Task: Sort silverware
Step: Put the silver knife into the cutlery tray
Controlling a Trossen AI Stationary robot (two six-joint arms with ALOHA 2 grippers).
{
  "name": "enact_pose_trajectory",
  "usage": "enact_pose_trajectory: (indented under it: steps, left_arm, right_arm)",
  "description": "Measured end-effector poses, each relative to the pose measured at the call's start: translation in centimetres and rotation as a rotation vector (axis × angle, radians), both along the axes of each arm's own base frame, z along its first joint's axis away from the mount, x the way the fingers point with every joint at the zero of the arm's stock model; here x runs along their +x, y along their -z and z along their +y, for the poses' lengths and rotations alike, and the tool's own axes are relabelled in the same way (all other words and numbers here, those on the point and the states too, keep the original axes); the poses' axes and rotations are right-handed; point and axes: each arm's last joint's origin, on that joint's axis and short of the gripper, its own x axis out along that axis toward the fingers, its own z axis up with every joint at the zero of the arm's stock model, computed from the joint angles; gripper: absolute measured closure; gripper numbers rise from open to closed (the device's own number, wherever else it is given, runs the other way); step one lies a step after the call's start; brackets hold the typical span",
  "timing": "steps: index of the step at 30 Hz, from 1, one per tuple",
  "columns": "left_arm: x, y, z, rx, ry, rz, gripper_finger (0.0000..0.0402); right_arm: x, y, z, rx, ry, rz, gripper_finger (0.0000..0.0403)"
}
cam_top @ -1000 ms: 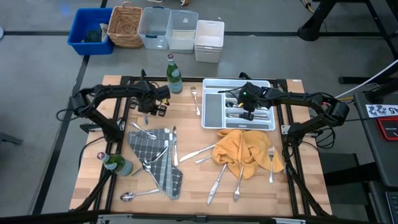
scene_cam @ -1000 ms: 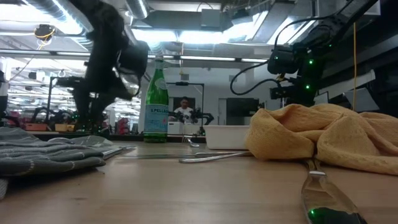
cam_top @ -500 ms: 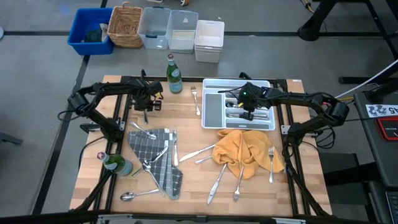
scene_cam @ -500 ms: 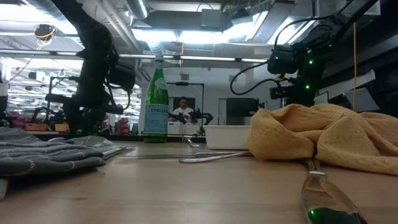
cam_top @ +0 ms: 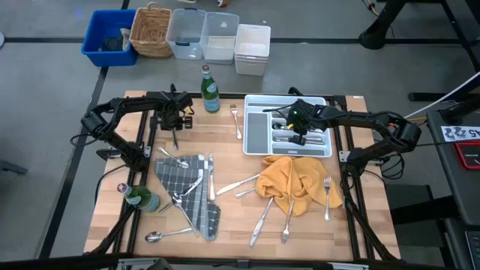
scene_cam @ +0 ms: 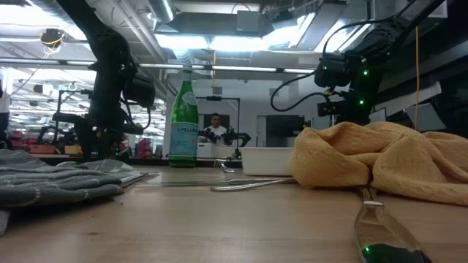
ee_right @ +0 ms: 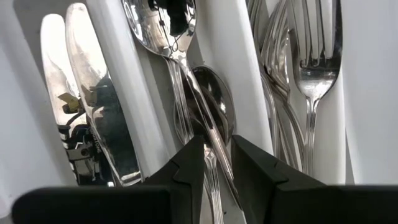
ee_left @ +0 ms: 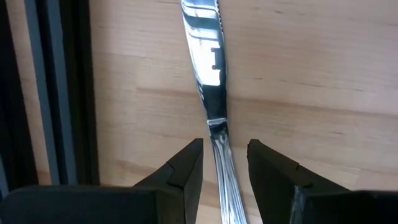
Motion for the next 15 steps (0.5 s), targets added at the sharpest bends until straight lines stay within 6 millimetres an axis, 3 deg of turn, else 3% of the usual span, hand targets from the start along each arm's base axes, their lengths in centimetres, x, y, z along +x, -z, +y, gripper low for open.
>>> enact_pose_trajectory:
  steps: [15]
  left_arm:
    - [0.17, -0.01, 0.22, 0.031, -0.051, -0.022, 0.0288]
  right_arm:
    - [0.0, 0.0, 0.0, 0.0, 0.0, 0.0, 0.032]
